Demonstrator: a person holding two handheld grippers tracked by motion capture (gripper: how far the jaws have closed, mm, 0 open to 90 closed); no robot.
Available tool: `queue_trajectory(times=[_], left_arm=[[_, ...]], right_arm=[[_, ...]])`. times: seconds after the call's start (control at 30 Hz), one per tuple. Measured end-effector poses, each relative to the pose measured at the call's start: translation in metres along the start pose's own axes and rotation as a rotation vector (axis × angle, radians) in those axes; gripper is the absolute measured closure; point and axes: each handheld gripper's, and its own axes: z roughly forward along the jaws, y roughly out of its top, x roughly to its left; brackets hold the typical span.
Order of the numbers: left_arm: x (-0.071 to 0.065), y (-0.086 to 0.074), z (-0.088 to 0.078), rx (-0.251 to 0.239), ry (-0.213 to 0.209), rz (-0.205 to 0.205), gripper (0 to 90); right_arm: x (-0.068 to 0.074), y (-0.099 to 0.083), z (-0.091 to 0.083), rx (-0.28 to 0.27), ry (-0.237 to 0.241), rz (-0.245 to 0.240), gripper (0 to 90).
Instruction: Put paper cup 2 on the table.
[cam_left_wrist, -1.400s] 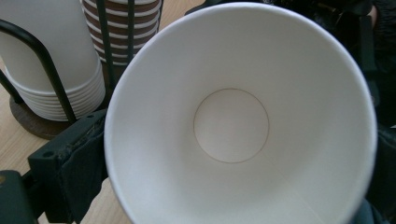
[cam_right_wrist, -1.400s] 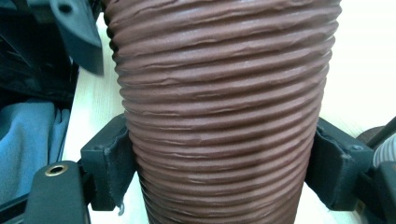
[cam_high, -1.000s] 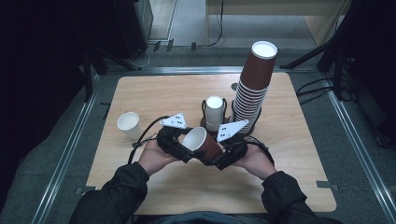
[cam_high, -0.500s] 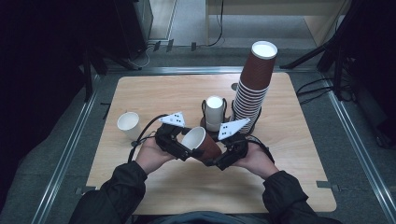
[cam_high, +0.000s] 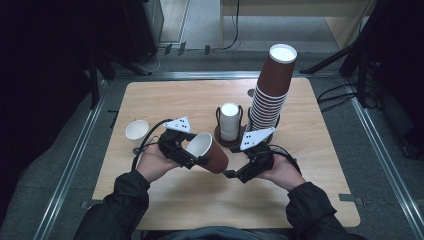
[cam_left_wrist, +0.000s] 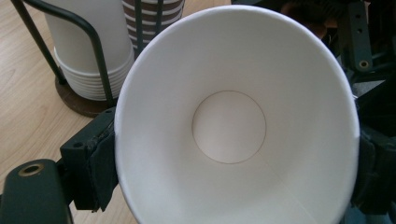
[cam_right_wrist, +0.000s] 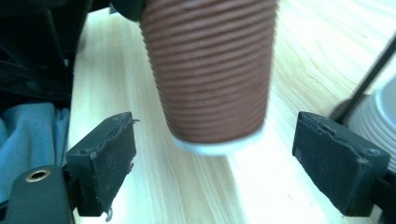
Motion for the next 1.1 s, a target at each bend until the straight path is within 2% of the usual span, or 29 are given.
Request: queue_trajectory(times=[0.17, 0.4, 0.7, 1.1], left_arm=[[0.001, -0.002, -0.002, 0.039, 0.007, 0.020, 9.7], [0.005, -0.005, -0.007, 0.082, 0.017, 0.031, 9.7], [0.009, -0.011, -0.018, 0.128, 0.025, 0.030, 9.7], [0.015, -0.019, -0.030, 0.161, 0.042, 0.015, 9.6]], right_arm=[[-0.002, -0.003, -0.007, -0.008, -0.023, 0.019, 13.8], [-0.002, -0.008, -0.013, 0.026, -0.064, 0.054, 13.9], [-0.002, -0.016, -0.022, 0.022, -0.084, 0.074, 13.9], [-0.010, -0.022, -0.024, 0.042, -0.139, 0.099, 14.3]])
